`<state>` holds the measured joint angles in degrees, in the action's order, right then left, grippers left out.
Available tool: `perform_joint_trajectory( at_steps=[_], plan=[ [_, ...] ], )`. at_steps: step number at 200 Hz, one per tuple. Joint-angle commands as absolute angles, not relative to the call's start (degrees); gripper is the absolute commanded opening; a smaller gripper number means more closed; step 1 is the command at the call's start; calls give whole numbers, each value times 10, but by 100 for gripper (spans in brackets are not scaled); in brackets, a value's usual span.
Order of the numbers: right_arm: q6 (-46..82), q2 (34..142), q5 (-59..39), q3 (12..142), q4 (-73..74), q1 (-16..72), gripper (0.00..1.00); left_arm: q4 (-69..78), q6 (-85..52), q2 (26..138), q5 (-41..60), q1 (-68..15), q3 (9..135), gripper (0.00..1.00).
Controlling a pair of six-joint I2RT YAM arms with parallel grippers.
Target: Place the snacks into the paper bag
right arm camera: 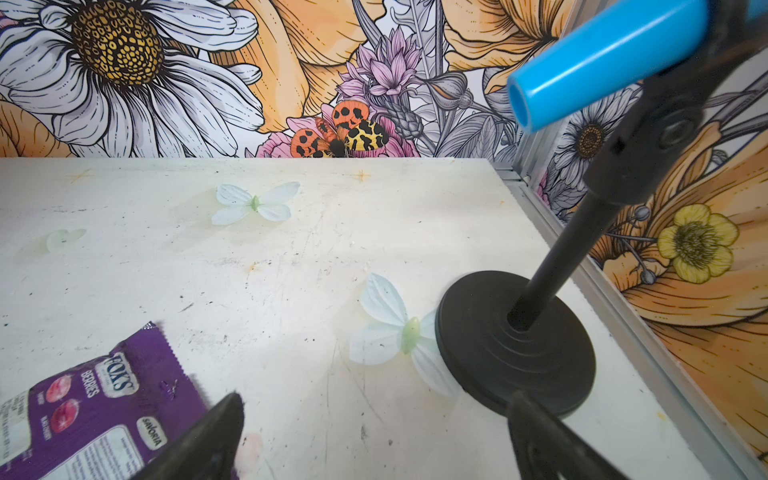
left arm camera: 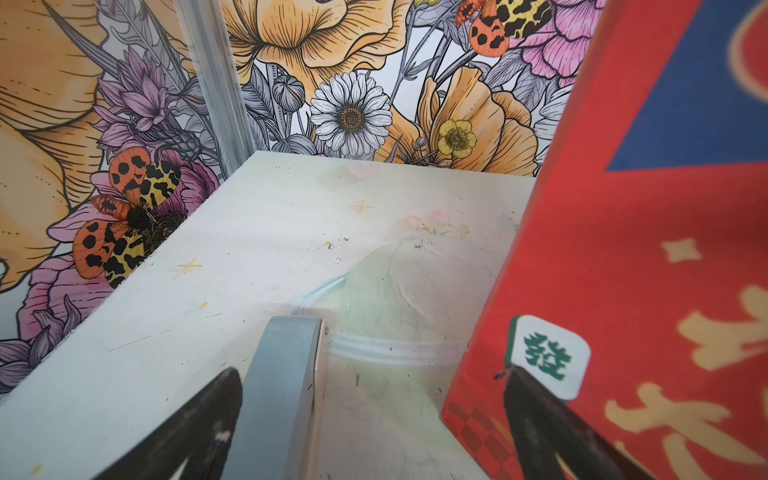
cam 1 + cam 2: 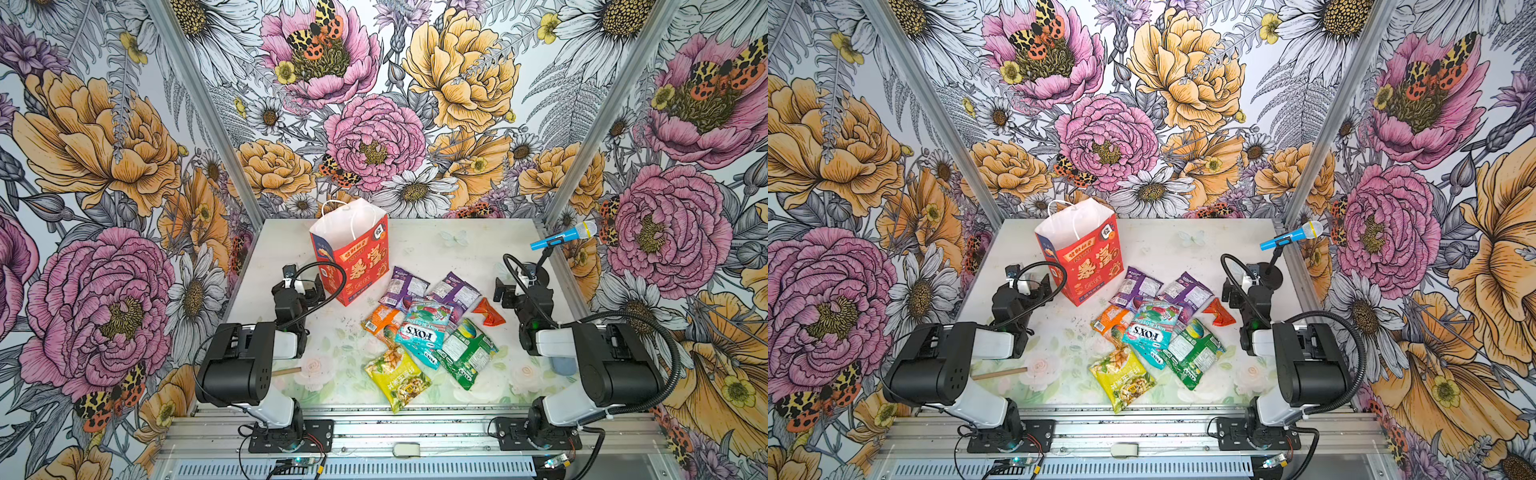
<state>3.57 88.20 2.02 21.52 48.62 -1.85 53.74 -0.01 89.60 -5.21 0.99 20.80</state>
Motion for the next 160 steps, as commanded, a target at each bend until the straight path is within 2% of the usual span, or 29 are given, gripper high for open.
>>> perform_joint_trajectory(
  at_steps=[1,160],
  plan=[
    [39,881,14,226,492,-17,100,536,2,888,-39,10,218,99],
    [39,881,14,226,493,-17,100,536,1,889,-33,12,217,99]
  ],
)
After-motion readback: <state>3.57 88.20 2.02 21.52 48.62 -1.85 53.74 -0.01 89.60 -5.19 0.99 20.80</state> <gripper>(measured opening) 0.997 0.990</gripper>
